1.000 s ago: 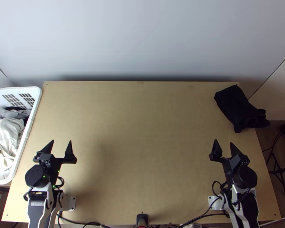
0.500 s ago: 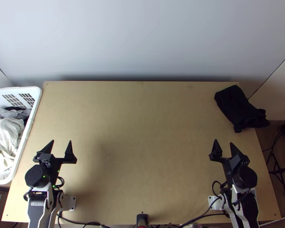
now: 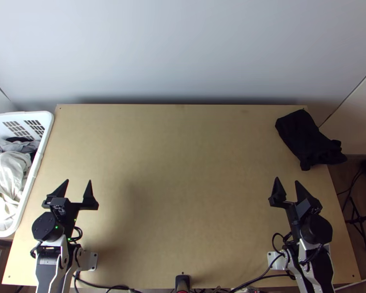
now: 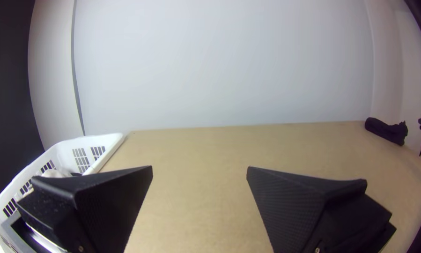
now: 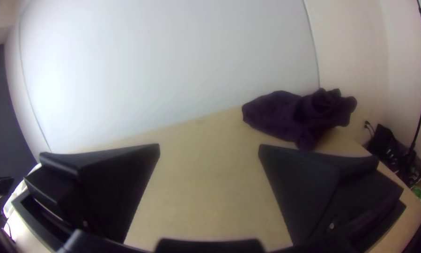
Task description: Fold the t-shirt
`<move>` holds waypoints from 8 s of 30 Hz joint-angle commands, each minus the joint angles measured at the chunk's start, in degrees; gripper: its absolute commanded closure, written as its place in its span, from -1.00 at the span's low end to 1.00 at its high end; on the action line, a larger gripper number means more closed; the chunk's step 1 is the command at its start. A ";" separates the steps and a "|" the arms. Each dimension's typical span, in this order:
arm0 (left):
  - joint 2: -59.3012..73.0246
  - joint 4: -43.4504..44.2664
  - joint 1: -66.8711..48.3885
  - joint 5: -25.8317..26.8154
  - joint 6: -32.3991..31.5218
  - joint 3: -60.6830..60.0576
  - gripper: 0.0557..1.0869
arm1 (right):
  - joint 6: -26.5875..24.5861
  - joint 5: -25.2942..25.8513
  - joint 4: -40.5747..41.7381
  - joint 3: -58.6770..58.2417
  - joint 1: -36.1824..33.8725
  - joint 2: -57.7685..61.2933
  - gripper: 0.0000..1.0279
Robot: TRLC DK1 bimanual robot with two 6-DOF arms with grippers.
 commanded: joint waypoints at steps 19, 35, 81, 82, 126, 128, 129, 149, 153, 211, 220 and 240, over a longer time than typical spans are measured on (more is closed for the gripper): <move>46.35 -19.60 11.38 -2.72 -4.30 42.24 -0.90 | -2.18 2.05 -13.15 29.00 -2.57 25.10 -0.91; 62.79 -19.08 30.80 -1.14 -9.14 52.88 -0.90 | 1.25 3.63 -26.51 38.85 -1.16 33.10 -0.91; 105.94 -7.91 56.12 -7.38 -0.96 66.33 0.93 | -1.47 6.62 -27.56 51.06 3.23 49.80 -0.91; 104.62 -8.00 55.94 -7.29 -0.96 66.41 0.93 | -1.47 6.62 -27.13 51.15 3.50 49.89 -0.91; 70.43 -24.17 -3.82 1.24 -6.85 100.25 0.93 | -20.46 1.34 -32.75 56.16 7.36 48.22 -0.91; 70.43 -25.40 -9.98 1.15 -7.03 98.14 0.93 | -20.54 1.34 -32.84 56.16 7.45 48.04 -0.91; 70.43 -25.58 -12.96 1.15 -7.03 96.74 0.93 | -20.54 1.34 -33.01 56.16 7.45 47.95 -0.91; 83.09 -24.09 -57.09 -0.08 -10.02 85.57 0.93 | -20.63 1.26 -36.44 56.78 6.04 47.25 -0.91; 88.80 -23.91 -62.80 0.01 -10.10 89.88 0.93 | -20.63 1.26 -36.62 56.43 5.78 47.16 -0.91; 69.82 -35.78 -38.98 0.01 0.09 53.58 -0.88 | -27.14 -7.71 -36.35 55.11 32.24 61.05 -0.89; 68.85 -34.63 -37.57 -0.26 2.64 46.64 -0.88 | -31.27 -7.71 -32.31 45.53 39.62 61.84 -0.89; 79.75 -24.53 -38.19 -1.75 7.39 45.41 -0.75 | -30.48 -7.71 -31.61 44.91 41.02 62.19 -0.89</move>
